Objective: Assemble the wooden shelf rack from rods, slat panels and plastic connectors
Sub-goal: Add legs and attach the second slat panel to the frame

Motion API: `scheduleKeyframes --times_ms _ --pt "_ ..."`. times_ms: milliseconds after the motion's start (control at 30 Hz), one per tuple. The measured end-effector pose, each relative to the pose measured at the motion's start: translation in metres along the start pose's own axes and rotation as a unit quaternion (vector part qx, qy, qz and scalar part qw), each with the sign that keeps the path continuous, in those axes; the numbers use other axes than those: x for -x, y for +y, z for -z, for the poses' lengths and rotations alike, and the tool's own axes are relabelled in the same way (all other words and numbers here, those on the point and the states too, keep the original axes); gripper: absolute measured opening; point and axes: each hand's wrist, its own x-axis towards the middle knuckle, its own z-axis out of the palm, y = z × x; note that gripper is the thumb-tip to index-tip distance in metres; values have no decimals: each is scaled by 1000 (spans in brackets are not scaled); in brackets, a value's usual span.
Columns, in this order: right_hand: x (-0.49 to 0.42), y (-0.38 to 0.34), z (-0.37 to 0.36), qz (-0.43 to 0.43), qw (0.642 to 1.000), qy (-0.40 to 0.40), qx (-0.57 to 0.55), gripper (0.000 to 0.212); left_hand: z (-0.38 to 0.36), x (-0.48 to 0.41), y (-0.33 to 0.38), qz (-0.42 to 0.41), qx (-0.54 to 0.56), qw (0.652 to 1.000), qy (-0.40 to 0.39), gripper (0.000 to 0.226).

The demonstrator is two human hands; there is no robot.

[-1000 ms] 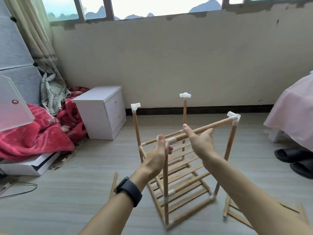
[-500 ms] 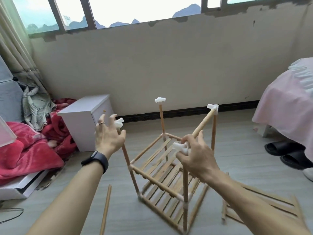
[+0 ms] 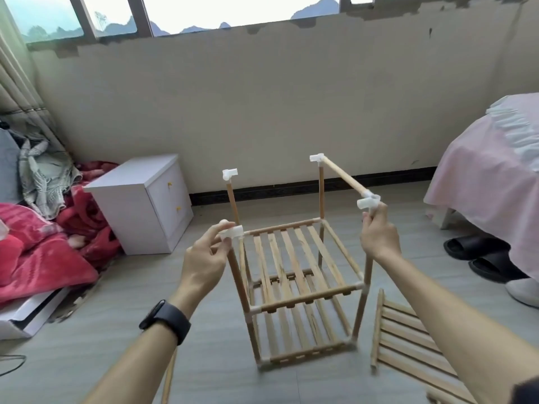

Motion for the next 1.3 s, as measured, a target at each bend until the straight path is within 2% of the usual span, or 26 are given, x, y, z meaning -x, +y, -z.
scheduleKeyframes --times_ms 33,100,167,267,333,400,433,467,533,600,700,800,867,933,1033,1167,1300 --pt "-5 -1 1 -35 999 -19 4 28 -4 7 3 -11 5 1000 10 33" --pt "-5 -3 5 -112 991 -73 9 54 -11 21 11 -35 24 999 6 36" --pt "14 -12 7 -133 986 -91 -40 79 -18 31 20 -47 44 997 -37 45" --pt "73 -28 2 -57 970 -118 -204 88 -31 37 37 -52 105 980 -163 46" --pt "120 -44 6 -16 929 -199 -311 86 -35 31 48 -67 95 968 -222 40" --pt "148 -56 10 25 902 -276 -331 78 -31 18 53 -102 49 973 -202 35" --pt "155 -59 10 37 900 -286 -328 82 -27 9 53 -115 18 981 -156 34" --pt "157 -60 9 41 903 -273 -328 81 -20 -1 50 -121 -20 989 -88 33" --pt "155 -58 7 29 912 -207 -352 61 -4 -22 35 -94 -97 990 42 34" --pt "148 -50 4 19 909 -142 -391 51 11 -40 13 -18 -142 985 102 44" --pt "128 -37 4 12 905 -79 -417 47 25 -55 -15 114 -80 988 65 59" --pt "99 -27 7 8 914 -48 -404 50 27 -47 -24 168 68 983 -6 48" --pt "79 -22 8 6 917 -30 -397 49 23 -33 -22 163 102 980 -40 51" --pt "61 -20 6 -9 921 -13 -388 48 15 -20 -20 134 111 984 -42 61" --pt "45 -20 -3 -26 928 -3 -370 49 3 -5 -20 86 115 990 14 47" --pt "38 -18 -20 -38 918 8 -394 45 -9 -2 -32 81 207 971 87 33" --pt "35 -22 -17 -47 921 6 -386 47 -14 -16 -25 93 204 972 68 30"
